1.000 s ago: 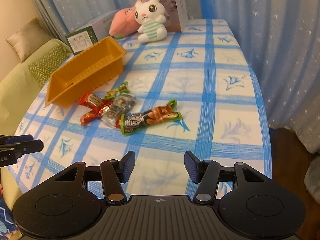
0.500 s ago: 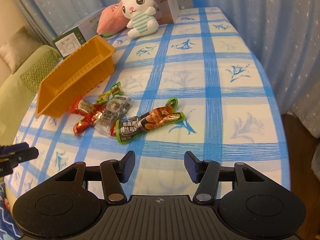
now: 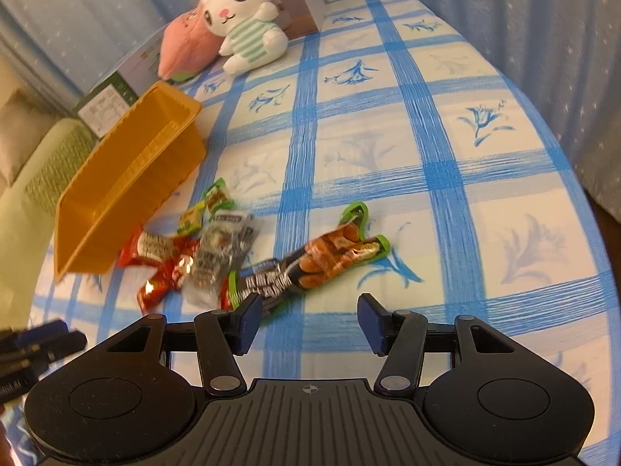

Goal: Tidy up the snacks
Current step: 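Grasp the long green-and-brown snack stick with the right gripper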

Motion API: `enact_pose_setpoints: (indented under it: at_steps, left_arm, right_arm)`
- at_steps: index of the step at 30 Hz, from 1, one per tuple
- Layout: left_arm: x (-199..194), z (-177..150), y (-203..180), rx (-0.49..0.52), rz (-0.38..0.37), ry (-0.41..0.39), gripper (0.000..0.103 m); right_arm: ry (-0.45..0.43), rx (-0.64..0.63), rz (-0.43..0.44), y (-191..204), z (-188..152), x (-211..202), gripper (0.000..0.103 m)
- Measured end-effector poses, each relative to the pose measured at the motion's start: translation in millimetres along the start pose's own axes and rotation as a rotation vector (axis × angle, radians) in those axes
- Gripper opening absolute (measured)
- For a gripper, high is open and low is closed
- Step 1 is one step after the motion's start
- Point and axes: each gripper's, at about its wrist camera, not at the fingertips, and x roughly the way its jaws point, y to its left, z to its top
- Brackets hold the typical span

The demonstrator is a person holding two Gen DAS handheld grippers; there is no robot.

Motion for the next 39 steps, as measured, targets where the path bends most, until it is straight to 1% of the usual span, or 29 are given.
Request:
enact_pose_setpoints:
  at_steps: [3, 5, 10, 13, 19, 20, 21, 23, 25, 28, 30, 34, 39]
  left_arm:
    - [4.6, 2.5, 4.2, 0.005, -0.007, 0.006, 0.042]
    - [7.4, 3.9, 6.7, 0.009, -0.010, 0.010, 0.042]
    - [13.9, 6.5, 11.5, 0.021, -0.016, 0.020, 0.042]
    - [17.8, 7.3, 14.7, 0.025, -0.021, 0.026, 0.042]
    - [23.9, 8.6, 19.3, 0.038, -0.027, 0.032, 0.042]
    - [24.7, 8.8, 19.9, 0.038, -0.027, 0.033, 0.042]
    - [25.5, 9.1, 20.4, 0.039, -0.028, 0.034, 0.042]
    - [27.2, 9.6, 21.1, 0.041, -0.033, 0.035, 0.042]
    - [28.9, 9.9, 21.0, 0.046, -0.037, 0.037, 0.042]
    - [31.2, 10.1, 19.3, 0.059, -0.047, 0.036, 0.042]
    - [33.0, 10.2, 17.8, 0.071, -0.052, 0.034, 0.042]
    - [37.8, 9.6, 12.9, 0.100, -0.057, 0.032, 0.042]
    - [44.5, 10.3, 3.7, 0.157, -0.066, 0.023, 0.042]
  right_arm:
    - [-0.006, 0.052, 0.009, -0.8, 5.4, 7.4, 0.055]
    - [-0.008, 0.080, 0.000, -0.5, 9.7, 13.1, 0.055]
    - [-0.034, 0.091, -0.023, 5.6, 18.4, 24.6, 0.055]
    - [-0.044, 0.061, -0.060, 13.6, 22.6, 31.1, 0.054]
    - [-0.048, -0.054, -0.138, 33.4, 27.2, 44.5, 0.054]
    - [-0.048, -0.074, -0.150, 36.2, 27.9, 46.2, 0.052]
    - [-0.049, -0.093, -0.168, 39.1, 28.4, 47.9, 0.046]
    - [-0.053, -0.132, -0.197, 43.5, 29.2, 51.4, 0.040]
    - [-0.052, -0.160, -0.208, 46.1, 30.0, 53.7, 0.038]
    - [-0.053, -0.202, -0.205, 48.2, 29.6, 55.5, 0.035]
    - [-0.052, -0.224, -0.191, 49.4, 29.1, 55.5, 0.030]
    - [-0.080, -0.256, -0.183, 50.4, 26.9, 49.2, 0.029]
    - [-0.121, -0.232, -0.145, 45.9, 28.2, 27.3, 0.029]
